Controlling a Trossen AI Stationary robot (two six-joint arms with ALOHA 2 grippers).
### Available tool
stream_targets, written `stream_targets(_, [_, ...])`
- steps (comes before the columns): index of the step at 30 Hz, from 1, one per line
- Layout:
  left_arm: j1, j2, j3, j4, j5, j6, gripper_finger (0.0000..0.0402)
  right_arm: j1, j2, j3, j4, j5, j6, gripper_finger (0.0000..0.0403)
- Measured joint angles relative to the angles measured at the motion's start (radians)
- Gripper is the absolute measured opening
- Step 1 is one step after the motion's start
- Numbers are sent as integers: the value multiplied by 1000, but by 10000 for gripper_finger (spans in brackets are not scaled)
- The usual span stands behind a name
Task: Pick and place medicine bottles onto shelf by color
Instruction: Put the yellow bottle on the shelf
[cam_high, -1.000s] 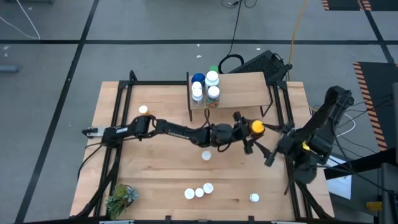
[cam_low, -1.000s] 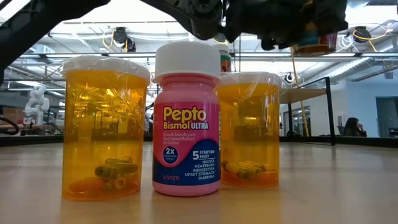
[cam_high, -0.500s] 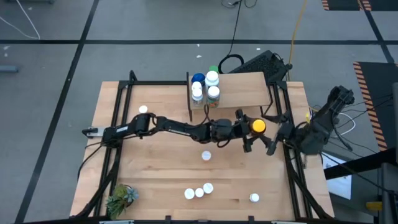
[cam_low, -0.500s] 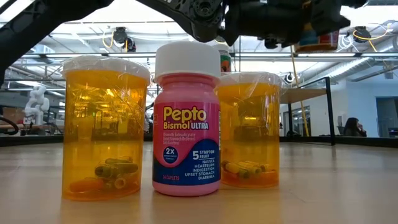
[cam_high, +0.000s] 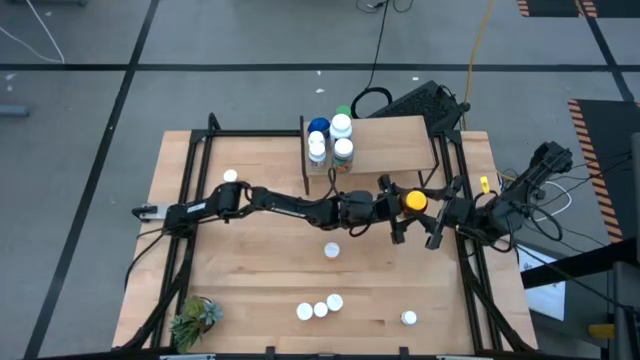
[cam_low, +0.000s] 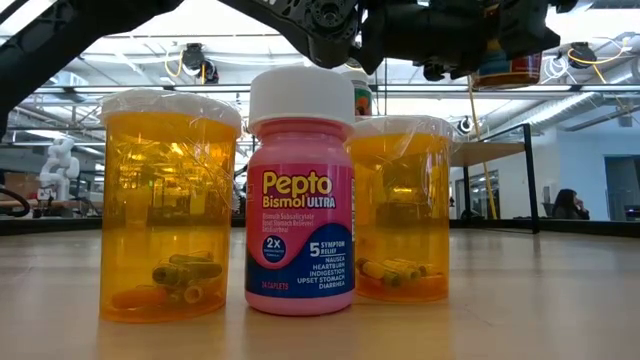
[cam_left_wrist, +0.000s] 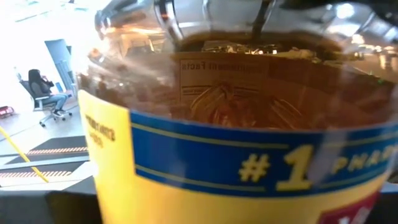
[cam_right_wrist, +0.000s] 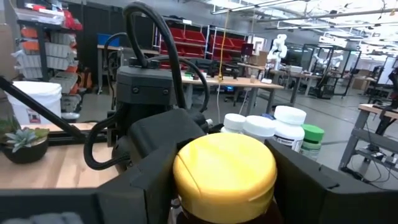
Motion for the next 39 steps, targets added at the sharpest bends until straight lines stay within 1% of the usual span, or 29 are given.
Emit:
stream_targets(4, [0, 0, 0, 3, -1, -1, 307, 0, -2, 20, -22, -2, -4, 207])
stream_targets(6, [0, -3, 2, 0, -9, -7, 326, 0, -2, 49, -60, -7, -5, 207])
stream_targets(9, [0, -30, 2, -52, -12, -7, 367, -1, -2, 118, -178, -3, 11, 207])
stream_targets(10, [0, -42, 2, -87, -13, -3, 381, -3, -3, 141, -217, -1, 22, 207])
stream_targets(12, [0, -72, 2, -176, -13, 12, 392, -12, -4, 185, -306, -9, 44, 208])
stream_targets(14, [4, -109, 2, -280, -16, 11, 388, -22, -7, 226, -394, -28, 62, 208])
stream_targets(17, [18, -175, 2, -465, -12, 10, 383, -52, -31, 300, -535, -95, 104, 208])
stream_targets(19, [28, -218, 2, -604, 14, 5, 383, -84, -46, 347, -630, -157, 135, 208])
stream_targets(22, [43, -260, -1, -760, 29, -28, 383, -142, -61, 403, -724, -193, 144, 209])
stream_targets(24, [55, -303, -3, -851, 32, -39, 383, -178, -65, 435, -742, -216, 134, 209])
stream_targets(28, [76, -389, 0, -948, 14, -44, 383, -248, -56, 488, -745, -306, 70, 209])
stream_targets(31, [75, -449, -2, -1019, -15, -29, 383, -298, -38, 520, -746, -313, 14, 209])
stream_targets(33, [69, -490, -2, -1031, -50, -20, 383, -334, -26, 543, -740, -336, -20, 209])
stream_targets(36, [62, -566, -1, -1071, -127, -6, 383, -404, 9, 565, -716, -409, -44, 210])
stream_targets(39, [64, -630, 0, -1107, -188, -3, 383, -494, 63, 566, -699, -509, -47, 210])
